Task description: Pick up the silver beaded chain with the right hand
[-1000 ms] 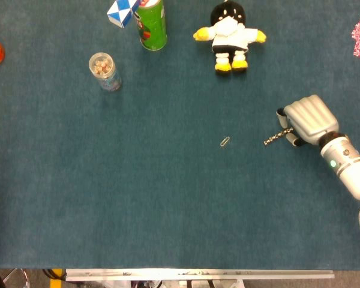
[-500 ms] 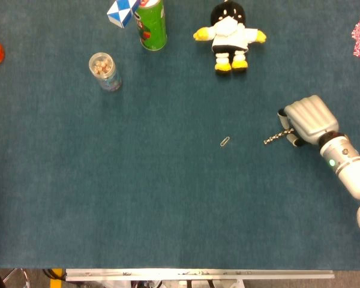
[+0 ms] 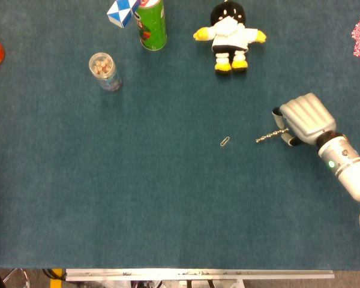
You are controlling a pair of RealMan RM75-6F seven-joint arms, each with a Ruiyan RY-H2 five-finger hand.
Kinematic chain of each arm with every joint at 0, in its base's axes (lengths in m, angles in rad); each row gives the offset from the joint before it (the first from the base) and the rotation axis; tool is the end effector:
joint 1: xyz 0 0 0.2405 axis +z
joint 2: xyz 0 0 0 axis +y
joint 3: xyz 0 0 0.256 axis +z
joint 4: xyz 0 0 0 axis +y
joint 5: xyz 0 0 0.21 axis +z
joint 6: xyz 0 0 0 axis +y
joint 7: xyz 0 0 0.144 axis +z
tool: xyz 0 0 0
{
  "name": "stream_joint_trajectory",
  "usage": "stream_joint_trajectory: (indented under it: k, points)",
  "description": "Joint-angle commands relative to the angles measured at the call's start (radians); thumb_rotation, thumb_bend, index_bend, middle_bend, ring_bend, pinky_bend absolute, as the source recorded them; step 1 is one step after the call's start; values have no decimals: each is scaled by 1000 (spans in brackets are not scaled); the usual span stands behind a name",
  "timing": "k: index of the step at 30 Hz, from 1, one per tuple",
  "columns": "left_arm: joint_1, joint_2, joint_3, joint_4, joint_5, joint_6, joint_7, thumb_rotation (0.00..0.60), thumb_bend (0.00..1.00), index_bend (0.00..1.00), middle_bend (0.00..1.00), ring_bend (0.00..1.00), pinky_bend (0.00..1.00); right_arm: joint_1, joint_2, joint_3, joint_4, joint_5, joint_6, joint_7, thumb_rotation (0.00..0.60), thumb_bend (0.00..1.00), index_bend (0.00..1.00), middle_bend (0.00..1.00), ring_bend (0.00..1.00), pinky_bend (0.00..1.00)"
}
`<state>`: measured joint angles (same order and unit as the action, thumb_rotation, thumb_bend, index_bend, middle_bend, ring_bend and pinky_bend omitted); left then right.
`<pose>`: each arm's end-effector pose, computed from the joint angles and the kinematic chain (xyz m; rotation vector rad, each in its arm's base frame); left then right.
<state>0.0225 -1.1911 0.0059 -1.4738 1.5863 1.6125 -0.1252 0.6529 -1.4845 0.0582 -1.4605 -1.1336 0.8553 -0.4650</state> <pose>-0.3328 0.1352 0.1523 -1.3394 -0.9273 -0.9615 -0.2150 -0.3100 -0.0208 2.0205 -0.8763 0.5922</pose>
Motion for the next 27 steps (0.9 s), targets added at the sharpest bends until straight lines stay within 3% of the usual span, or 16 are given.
stream_joint_trajectory:
  k: [1,11,27]
  points:
    - [-1,-1,1,1,1,-2,1,600,205,80,93,70,57,10,29,11,-44,-20,22,-10,600,289,628,958,999,1000]
    - [6,-3,2,4,2,10,-8,600,205,80,93,70,57,59,25,39,-103,4,15,-53,600,290,628,959,1000,1000]
    - [17,-9,3,28,-5,18,-35,600,205,80,93,70,57,99,0,31,-155,9,24,-84,600,290,630,959,1000,1000]
